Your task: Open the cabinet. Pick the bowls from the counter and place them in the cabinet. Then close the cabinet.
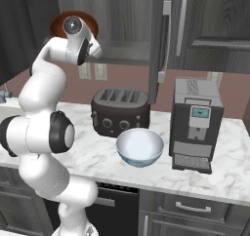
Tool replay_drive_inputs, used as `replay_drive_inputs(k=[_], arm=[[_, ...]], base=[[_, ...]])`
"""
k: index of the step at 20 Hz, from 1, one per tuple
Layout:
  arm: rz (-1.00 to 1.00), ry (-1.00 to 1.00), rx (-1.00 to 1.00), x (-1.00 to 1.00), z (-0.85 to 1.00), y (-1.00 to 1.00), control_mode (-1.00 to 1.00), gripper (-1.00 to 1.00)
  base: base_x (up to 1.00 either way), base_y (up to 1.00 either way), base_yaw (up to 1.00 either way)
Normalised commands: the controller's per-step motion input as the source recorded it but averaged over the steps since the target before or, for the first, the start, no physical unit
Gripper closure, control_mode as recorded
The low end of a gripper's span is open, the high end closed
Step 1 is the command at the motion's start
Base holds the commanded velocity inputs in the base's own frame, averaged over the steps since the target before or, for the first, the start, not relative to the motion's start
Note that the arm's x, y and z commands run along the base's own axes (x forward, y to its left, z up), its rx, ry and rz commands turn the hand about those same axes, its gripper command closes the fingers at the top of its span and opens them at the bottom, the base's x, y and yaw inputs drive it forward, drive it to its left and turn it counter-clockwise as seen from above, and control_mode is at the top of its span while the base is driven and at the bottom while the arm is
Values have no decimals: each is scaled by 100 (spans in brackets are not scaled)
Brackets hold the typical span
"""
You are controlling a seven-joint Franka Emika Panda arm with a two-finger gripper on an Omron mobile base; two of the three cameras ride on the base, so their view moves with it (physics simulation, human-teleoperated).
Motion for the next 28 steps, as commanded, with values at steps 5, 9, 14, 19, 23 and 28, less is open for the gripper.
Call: replay_drive_inputs(k=[5, 9, 14, 19, 23, 28], arm=[[0, 0, 0, 6, -4, 2, -100, -100], [0, 0, 0, 0, 0, 0, -100, -100], [0, -7, 0, -14, 22, 0, -100, -100], [0, -9, 0, -13, 43, 0, -100, -100], [2, -10, 0, -2, 48, 16, -100, -100], [6, -9, 1, 0, 41, 48, -100, -100]], base=[[0, 0, 0], [0, 0, 0], [0, 0, 0], [0, 0, 0], [0, 0, 0], [0, 0, 0]])
